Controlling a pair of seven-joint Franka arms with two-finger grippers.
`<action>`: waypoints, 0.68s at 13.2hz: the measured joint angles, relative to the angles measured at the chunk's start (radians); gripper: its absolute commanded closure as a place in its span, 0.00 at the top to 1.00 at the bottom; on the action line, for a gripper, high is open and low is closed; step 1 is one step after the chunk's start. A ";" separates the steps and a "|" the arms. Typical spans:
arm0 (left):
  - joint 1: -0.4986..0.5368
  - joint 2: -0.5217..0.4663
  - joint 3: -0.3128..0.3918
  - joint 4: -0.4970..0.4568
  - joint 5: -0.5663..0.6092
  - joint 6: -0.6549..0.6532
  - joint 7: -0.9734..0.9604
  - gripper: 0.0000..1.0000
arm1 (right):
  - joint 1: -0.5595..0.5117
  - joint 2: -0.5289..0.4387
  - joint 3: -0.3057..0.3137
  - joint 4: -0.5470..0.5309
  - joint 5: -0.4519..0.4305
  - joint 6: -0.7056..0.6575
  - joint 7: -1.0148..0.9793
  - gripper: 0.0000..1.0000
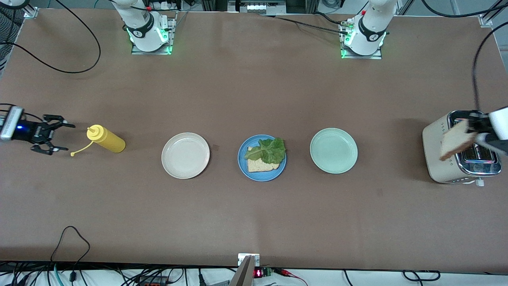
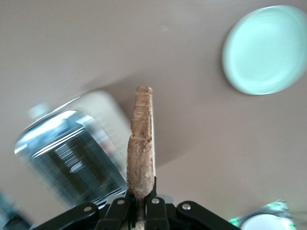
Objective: Make sandwich in blue plate with both arms
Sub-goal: 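Lift the second bread slice from the toaster toward the blue plate, then place the slice on the lettuce while the right gripper releases the mustard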
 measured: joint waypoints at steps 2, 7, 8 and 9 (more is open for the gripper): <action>-0.122 0.030 -0.006 -0.002 -0.077 -0.012 -0.033 0.04 | 0.000 -0.078 0.002 0.042 -0.044 -0.038 0.113 1.00; -0.335 0.148 -0.006 -0.009 -0.437 0.068 -0.390 0.05 | 0.064 -0.328 0.020 0.098 -0.133 -0.090 0.437 1.00; -0.349 0.197 -0.004 -0.013 -0.523 0.153 -0.418 0.04 | 0.115 -0.379 0.020 0.113 -0.176 -0.089 0.532 1.00; -0.358 0.256 -0.003 -0.018 -0.607 0.247 -0.426 0.04 | 0.183 -0.429 0.018 0.132 -0.233 -0.087 0.642 1.00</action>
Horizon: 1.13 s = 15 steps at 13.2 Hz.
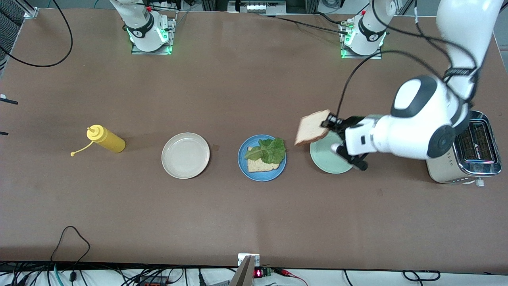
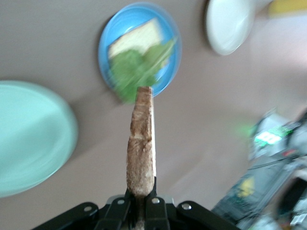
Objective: Make sandwich in blue plate with both arms
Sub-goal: 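Place the slice on the lettuce while the right gripper releases the mustard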
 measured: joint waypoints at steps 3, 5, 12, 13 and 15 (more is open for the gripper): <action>-0.048 0.156 0.000 -0.006 -0.139 0.229 0.000 0.04 | 0.234 -0.124 -0.050 0.018 -0.142 0.009 0.339 1.00; -0.091 0.228 0.000 -0.006 -0.247 0.323 0.022 0.04 | 0.383 -0.178 -0.090 0.018 -0.248 0.016 0.612 1.00; -0.117 0.360 0.011 -0.029 -0.405 0.365 0.356 0.06 | 0.647 -0.233 -0.170 -0.093 -0.416 0.112 1.501 1.00; -0.117 0.369 0.014 -0.035 -0.406 0.365 0.376 0.08 | 0.663 -0.245 -0.190 -0.127 -0.422 0.132 1.565 1.00; -0.118 0.375 0.030 -0.041 -0.406 0.365 0.411 0.15 | 0.670 -0.263 -0.208 -0.171 -0.468 0.150 1.621 1.00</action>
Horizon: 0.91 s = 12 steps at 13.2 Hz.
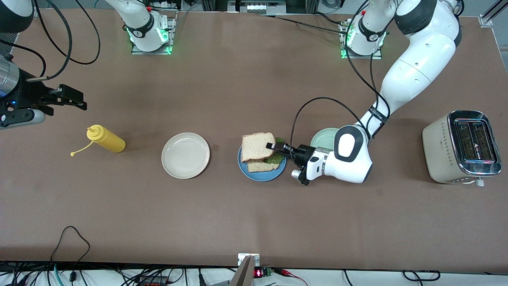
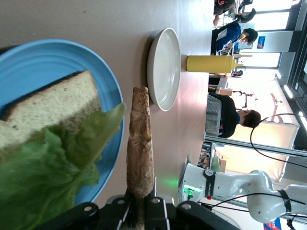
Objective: Make sandwich in blue plate with both arms
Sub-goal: 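Place the slice on the lettuce while the right gripper releases the mustard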
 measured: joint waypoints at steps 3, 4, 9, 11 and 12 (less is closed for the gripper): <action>0.003 0.000 0.036 0.000 0.000 0.000 0.068 1.00 | 0.000 -0.010 -0.010 -0.049 -0.066 0.040 0.023 1.00; 0.006 0.000 0.040 0.001 0.000 0.000 0.084 1.00 | -0.001 -0.010 -0.015 -0.069 -0.070 0.047 0.029 1.00; 0.020 -0.004 0.046 0.013 0.048 0.001 0.133 1.00 | -0.001 -0.002 -0.019 -0.126 -0.071 0.068 0.035 1.00; 0.030 -0.019 0.046 0.026 0.127 0.000 0.133 1.00 | 0.000 -0.011 -0.020 -0.125 -0.075 0.075 0.035 1.00; 0.035 -0.035 0.046 0.031 0.154 -0.010 0.133 1.00 | 0.000 -0.018 -0.026 -0.125 -0.075 0.075 0.035 1.00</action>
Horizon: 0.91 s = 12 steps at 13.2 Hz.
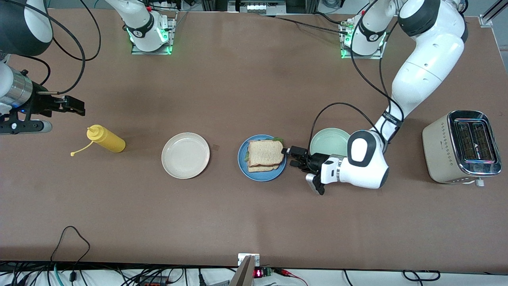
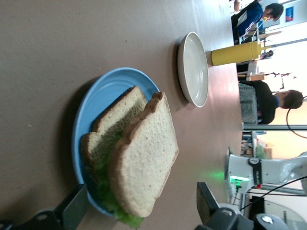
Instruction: Make sandwich in blue plate with both arms
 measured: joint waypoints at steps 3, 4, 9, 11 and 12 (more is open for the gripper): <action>0.019 -0.076 0.006 0.007 0.125 -0.082 -0.029 1.00 | 0.005 -0.013 -0.013 -0.001 0.000 0.000 0.001 1.00; 0.033 -0.105 0.008 0.013 0.184 -0.126 -0.048 1.00 | 0.007 -0.013 -0.014 -0.001 0.000 0.000 0.001 1.00; 0.067 -0.236 0.004 0.103 0.477 -0.385 -0.221 1.00 | 0.007 -0.013 -0.019 -0.005 0.026 0.001 0.004 1.00; 0.059 -0.326 0.003 0.112 0.564 -0.503 -0.271 1.00 | 0.007 -0.013 -0.023 -0.006 0.055 0.002 0.005 1.00; 0.058 -0.370 0.004 0.112 0.614 -0.549 -0.279 1.00 | 0.006 -0.013 -0.025 -0.007 0.068 0.002 0.005 1.00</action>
